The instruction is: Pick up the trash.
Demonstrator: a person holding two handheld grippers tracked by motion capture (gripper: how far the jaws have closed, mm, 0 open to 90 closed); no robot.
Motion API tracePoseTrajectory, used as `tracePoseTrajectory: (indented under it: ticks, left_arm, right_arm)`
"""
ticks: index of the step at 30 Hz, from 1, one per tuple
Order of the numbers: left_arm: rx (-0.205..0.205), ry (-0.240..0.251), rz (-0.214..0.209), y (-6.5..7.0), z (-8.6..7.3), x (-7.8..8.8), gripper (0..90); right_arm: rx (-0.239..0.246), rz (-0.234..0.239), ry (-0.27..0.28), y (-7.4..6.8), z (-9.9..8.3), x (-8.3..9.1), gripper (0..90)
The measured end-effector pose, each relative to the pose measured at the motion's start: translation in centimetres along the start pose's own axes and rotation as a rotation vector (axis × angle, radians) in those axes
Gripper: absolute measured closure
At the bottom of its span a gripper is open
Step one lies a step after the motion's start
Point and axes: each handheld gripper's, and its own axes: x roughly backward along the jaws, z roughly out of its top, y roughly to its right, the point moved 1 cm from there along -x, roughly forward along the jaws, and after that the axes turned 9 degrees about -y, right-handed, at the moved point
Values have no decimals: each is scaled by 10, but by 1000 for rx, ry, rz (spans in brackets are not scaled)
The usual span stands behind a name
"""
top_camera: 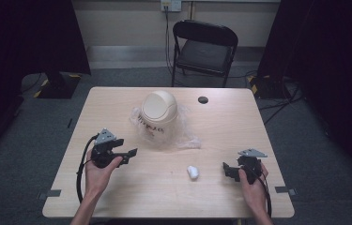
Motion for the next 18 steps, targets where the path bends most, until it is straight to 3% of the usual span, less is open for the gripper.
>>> tracePoseTrajectory:
  ticks: [5, 10, 12, 16, 18]
  left_arm:
    - [-2, 30, -38, -2, 19, -5, 283]
    - [-17, 24, -38, -5, 28, -8, 227]
    - [-43, 17, -27, -6, 38, -9, 221]
    - [-37, 39, -43, -6, 49, -10, 218]
    - [-72, 21, -12, -3, 61, -12, 232]
  right_arm:
    - [0, 0, 0, 0, 0, 0, 98]
    - [0, 0, 0, 0, 0, 0, 98]
    - [0, 0, 0, 0, 0, 0, 98]
    - [0, 0, 0, 0, 0, 0, 98]
    - [0, 0, 0, 0, 0, 0, 98]
